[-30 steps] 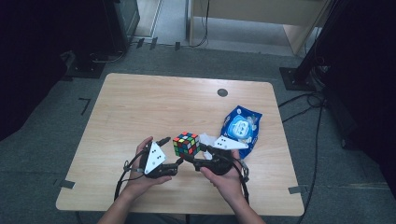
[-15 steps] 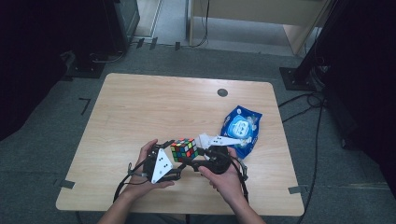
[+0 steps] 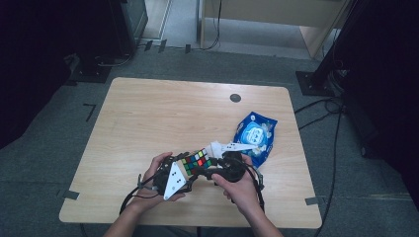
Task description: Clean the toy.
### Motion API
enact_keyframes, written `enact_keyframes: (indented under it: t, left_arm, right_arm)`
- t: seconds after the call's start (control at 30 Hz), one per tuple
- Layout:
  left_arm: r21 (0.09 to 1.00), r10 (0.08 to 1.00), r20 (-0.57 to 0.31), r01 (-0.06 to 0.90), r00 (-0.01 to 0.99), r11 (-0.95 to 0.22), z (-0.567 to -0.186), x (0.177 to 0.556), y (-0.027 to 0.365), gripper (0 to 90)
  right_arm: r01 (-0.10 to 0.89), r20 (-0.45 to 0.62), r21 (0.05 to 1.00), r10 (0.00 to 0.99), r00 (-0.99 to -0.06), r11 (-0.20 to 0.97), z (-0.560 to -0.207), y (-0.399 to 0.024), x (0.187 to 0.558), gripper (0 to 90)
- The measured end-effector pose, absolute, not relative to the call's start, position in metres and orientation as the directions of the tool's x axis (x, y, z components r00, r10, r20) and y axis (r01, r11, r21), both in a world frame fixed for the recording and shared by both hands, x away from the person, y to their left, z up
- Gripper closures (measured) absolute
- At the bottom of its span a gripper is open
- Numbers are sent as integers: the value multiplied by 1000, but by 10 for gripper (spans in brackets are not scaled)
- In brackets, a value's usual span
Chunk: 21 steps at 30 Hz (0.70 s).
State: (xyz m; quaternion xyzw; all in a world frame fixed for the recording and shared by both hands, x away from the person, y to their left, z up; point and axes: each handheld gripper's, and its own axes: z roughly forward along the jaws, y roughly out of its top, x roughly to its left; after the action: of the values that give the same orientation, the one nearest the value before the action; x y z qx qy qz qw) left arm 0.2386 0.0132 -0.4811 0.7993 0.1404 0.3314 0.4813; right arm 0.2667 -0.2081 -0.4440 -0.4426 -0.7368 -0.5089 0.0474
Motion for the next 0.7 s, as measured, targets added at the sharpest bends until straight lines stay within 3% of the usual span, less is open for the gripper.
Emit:
enact_keyframes:
  t: [0.4, 0.53, 0.7]
  left_arm:
    - [888, 541, 332, -62, 773, -456, -481, 239, 14, 340]
    - [888, 551, 325, -47, 769, -457, -480, 241, 12, 261]
    - [885, 543, 337, -61, 769, -462, -480, 239, 12, 331]
  right_arm:
    - [688, 532, 724, 599, -598, 44, -443, -212, 266, 349]
    - [685, 517, 725, 597, -613, 75, -444, -208, 266, 349]
    - [687, 522, 723, 592, -614, 75, -445, -204, 265, 348]
